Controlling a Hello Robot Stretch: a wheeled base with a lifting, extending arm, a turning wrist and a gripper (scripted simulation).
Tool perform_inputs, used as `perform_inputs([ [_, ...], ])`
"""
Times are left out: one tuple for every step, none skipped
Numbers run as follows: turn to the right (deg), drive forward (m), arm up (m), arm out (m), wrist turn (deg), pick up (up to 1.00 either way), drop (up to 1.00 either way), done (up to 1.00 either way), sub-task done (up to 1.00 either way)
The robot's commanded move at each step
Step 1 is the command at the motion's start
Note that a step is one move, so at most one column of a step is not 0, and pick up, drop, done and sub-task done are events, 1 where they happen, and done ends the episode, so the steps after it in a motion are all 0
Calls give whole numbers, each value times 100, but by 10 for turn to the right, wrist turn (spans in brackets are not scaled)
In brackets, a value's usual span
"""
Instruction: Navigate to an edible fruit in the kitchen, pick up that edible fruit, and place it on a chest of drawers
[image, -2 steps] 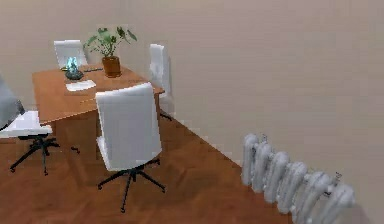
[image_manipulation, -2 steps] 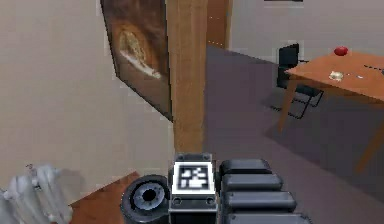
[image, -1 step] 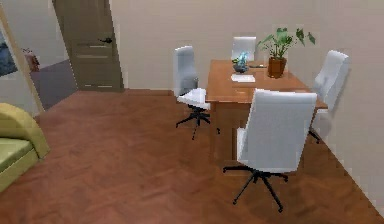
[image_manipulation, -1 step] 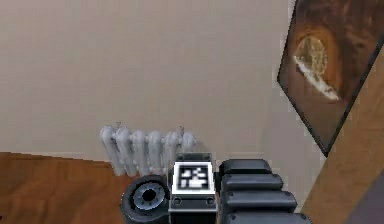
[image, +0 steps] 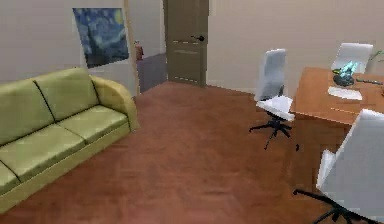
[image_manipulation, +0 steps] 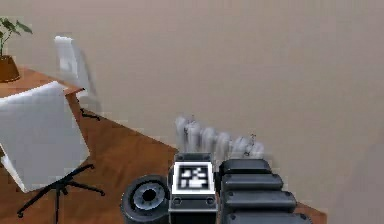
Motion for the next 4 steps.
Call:
perform_inputs([
  [0,100,0,0,0,0,0,0,0],
  [0,100,0,0,0,0,0,0,0],
  [-60,0,0,0,0,0,0,0,0],
  [0,25,0,0,0,0,0,0,0],
])
